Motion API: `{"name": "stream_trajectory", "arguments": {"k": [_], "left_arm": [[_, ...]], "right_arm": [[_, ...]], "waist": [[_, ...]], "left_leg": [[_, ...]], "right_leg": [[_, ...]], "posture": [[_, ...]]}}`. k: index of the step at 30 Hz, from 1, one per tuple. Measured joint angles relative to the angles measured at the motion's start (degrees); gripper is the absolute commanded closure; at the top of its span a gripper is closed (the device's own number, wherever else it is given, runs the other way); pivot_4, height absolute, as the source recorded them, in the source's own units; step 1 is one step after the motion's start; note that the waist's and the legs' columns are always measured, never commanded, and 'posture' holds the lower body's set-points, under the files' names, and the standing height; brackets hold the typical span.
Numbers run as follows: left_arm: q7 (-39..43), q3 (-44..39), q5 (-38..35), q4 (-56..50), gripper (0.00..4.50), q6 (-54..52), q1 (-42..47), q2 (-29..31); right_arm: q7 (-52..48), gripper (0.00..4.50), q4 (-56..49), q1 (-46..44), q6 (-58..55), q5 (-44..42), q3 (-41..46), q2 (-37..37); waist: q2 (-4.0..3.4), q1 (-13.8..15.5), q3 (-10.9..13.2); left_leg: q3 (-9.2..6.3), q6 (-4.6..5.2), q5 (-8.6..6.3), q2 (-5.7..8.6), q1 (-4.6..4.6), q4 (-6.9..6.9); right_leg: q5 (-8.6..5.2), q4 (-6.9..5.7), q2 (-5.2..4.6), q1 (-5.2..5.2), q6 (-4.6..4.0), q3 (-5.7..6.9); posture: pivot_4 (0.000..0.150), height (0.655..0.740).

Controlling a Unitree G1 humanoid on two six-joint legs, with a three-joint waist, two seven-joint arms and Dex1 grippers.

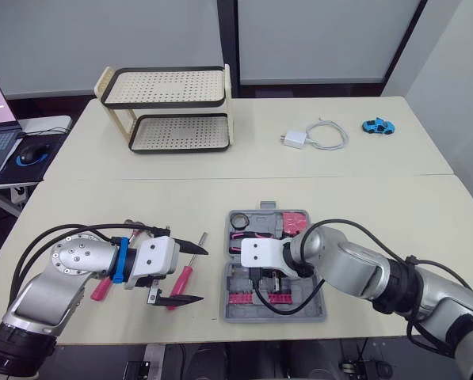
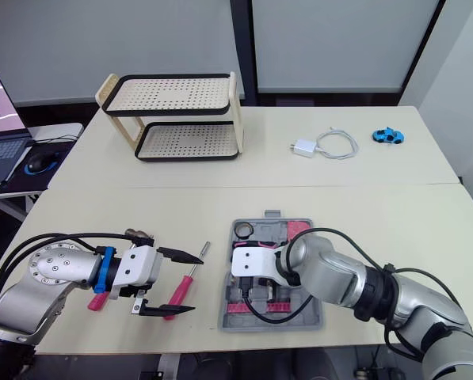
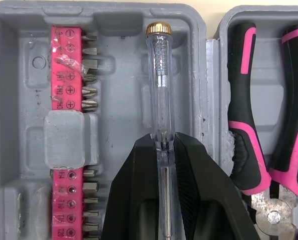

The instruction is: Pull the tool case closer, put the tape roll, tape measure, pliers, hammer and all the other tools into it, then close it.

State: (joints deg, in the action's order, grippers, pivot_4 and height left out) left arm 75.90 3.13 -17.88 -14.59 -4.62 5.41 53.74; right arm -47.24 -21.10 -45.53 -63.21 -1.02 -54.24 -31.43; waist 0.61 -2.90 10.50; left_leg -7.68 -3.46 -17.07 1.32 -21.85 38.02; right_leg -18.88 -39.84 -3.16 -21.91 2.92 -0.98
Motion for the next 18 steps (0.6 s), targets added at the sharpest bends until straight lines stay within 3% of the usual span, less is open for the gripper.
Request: {"name": "stream_trajectory", "arguments": {"k": [10, 17, 18], "left_arm": [[0.0, 0.3, 0.0, -0.8, 0.00, -0.6, 0.2, -0.2], [-0.1, 0.4, -0.1, -1.5, 0.00, -1.2, 0.2, -0.3], [-0.1, 0.4, -0.1, -1.6, 0.00, -1.2, 0.2, -0.3]], "right_arm": [[-0.1, 4.28, 1.3, 0.1, 0.5, 0.8, 0.0, 0.2], [-0.2, 1.94, 0.6, 1.3, 0.2, 0.0, 1.1, 1.1], [-0.2, 1.94, -0.5, 1.3, -0.1, -0.3, 1.7, 0.8]], "waist": [[0.00, -0.2, 0.0], [0.00, -0.3, 0.0], [0.00, -0.3, 0.0]], "left_leg": [[0.02, -0.01, 0.00, 0.00, -0.01, 0.00], [0.01, 0.00, 0.00, -0.01, -0.02, 0.00], [0.01, 0.00, 0.00, -0.01, -0.02, 0.00]], "right_leg": [[0.00, -0.06, 0.00, -0.06, 0.00, -0.01], [0.00, -0.08, 0.01, -0.07, 0.00, -0.03], [0.00, -0.08, 0.00, -0.08, 0.00, -0.03]], "posture": [[0.150, 0.7400], [0.150, 0.7400], [0.150, 0.7400]]}}
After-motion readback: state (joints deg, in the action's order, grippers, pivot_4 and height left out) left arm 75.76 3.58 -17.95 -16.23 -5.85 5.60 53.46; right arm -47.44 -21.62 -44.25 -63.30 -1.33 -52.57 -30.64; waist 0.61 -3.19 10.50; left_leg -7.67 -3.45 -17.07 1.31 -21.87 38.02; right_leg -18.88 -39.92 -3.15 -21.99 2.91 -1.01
